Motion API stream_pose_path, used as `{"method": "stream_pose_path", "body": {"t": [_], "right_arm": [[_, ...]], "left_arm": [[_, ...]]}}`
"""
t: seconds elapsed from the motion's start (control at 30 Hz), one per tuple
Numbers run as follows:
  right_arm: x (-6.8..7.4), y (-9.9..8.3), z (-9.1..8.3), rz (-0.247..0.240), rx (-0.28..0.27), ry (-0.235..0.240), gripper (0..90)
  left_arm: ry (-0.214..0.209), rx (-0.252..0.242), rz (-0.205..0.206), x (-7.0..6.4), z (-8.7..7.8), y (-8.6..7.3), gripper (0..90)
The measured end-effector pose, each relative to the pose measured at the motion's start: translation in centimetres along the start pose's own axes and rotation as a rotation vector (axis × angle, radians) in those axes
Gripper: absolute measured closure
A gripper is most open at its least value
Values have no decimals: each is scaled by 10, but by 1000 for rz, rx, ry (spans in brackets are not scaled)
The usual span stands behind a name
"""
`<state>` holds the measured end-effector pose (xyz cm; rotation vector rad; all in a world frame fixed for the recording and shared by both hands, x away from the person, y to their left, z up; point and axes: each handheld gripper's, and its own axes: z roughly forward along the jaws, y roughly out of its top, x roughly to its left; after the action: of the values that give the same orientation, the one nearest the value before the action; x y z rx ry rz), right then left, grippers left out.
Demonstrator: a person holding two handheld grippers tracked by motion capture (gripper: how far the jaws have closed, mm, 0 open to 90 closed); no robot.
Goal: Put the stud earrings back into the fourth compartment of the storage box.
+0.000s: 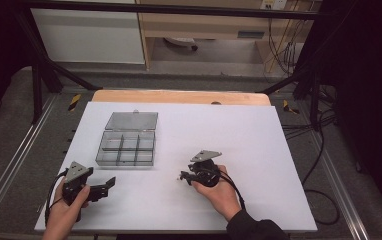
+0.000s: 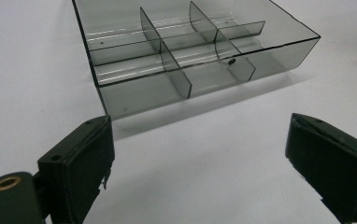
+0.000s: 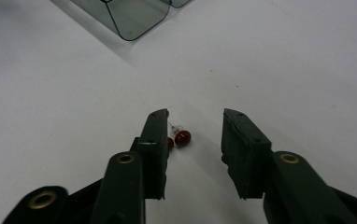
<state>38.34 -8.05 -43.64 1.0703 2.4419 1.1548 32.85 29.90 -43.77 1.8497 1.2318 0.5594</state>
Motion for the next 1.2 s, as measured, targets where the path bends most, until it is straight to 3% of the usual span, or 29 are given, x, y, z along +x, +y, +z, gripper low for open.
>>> {"method": "stream_pose_path", "body": {"t": [0.03,0.27,0.67,0.93,1.2], "right_arm": [[1,1,5,-14,5,5,674],[1,4,17,-36,36,48,736],[-3,3,26,-51,58,50,798],[-6,5,22,-24,13,64,802],[-2,17,19,25,-53,128,803]], "left_arm": [[-1,1,0,0,0,0,85],[-3,2,0,-1,1,-1,86],[-7,5,1,-1,1,-1,87],[-2,5,1,0,0,-1,87],[13,22,-8,2,1,-2,88]]}}
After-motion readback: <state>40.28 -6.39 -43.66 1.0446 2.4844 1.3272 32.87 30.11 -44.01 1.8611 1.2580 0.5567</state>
